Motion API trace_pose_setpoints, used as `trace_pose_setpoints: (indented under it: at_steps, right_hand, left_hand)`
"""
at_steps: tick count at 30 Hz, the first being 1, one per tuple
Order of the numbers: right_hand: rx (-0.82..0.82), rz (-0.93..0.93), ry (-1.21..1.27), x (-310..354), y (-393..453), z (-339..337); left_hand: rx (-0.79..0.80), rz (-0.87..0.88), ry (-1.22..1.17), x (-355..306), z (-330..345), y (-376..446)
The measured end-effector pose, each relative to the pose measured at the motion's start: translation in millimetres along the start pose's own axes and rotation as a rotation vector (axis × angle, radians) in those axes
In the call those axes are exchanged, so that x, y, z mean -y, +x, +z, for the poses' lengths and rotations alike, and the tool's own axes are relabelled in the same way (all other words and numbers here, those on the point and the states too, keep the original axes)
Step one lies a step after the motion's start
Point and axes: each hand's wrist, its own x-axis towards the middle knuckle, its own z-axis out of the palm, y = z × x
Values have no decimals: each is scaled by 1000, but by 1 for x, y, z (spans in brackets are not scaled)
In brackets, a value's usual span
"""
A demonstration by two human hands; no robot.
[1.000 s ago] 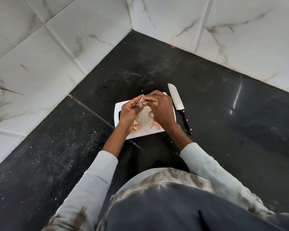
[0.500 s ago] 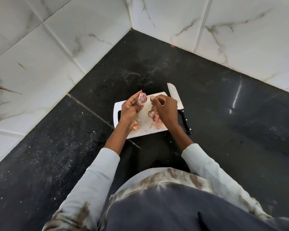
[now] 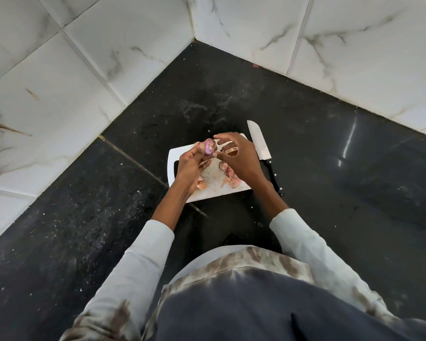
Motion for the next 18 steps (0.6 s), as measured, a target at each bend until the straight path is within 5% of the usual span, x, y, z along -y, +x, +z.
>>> trace_pose_setpoints:
  at_steps: [6, 18]
  right_hand:
    - [-68, -73, -81, 6, 3, -4]
    - [-63, -209, -247, 18, 4, -10]
  left_hand:
    - [28, -93, -142, -4, 3, -3]
    - [-23, -127, -60, -11, -1, 2]
